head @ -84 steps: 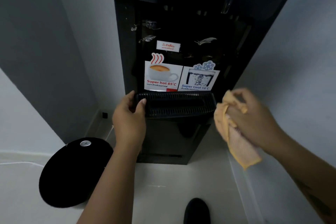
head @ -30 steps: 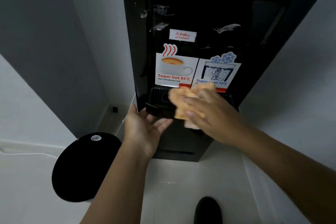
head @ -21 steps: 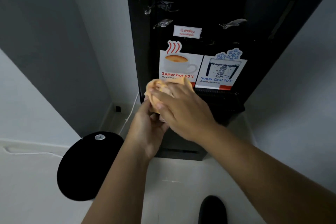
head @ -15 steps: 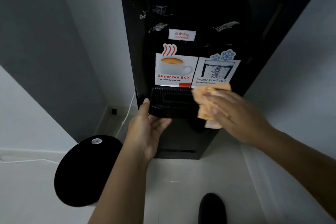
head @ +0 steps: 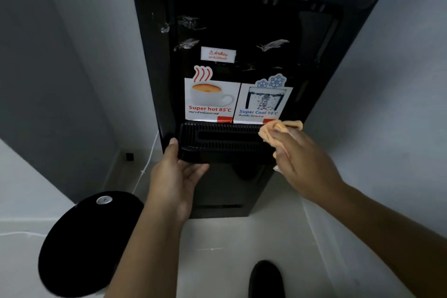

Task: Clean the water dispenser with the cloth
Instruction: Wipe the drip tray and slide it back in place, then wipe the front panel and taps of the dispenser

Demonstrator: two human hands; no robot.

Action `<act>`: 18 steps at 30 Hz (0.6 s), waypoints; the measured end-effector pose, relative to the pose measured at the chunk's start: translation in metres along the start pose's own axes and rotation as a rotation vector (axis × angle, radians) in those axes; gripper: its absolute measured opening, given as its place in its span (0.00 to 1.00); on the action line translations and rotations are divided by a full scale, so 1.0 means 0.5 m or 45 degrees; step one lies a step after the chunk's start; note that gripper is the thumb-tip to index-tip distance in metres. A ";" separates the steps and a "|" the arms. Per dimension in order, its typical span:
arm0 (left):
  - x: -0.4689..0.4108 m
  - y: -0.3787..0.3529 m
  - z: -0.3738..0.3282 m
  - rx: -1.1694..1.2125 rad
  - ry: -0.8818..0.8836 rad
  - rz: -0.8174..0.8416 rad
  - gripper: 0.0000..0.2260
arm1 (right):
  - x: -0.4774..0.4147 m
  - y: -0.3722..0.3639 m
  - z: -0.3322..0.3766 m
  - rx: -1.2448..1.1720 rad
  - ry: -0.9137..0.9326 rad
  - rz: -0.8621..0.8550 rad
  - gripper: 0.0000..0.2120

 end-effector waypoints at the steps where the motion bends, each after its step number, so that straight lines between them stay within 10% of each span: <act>1: 0.000 0.001 -0.002 0.012 -0.011 -0.014 0.14 | -0.007 0.002 0.007 -0.006 -0.024 -0.034 0.24; 8: -0.002 0.004 0.005 0.007 0.035 -0.007 0.17 | -0.080 -0.088 0.272 -0.157 0.361 0.089 0.19; 18: 0.029 0.013 -0.001 -0.015 0.084 -0.111 0.15 | -0.013 -0.031 0.112 -0.177 0.355 0.152 0.18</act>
Point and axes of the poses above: each hand's wrist, its own x-axis away from the middle knuckle, its own y-axis out of the back of the hand, z = x × y, the point moved 10 cm from there along -x, towards the middle knuckle, and after that the axes turned 6 degrees about -z, right-handed, at the moved point
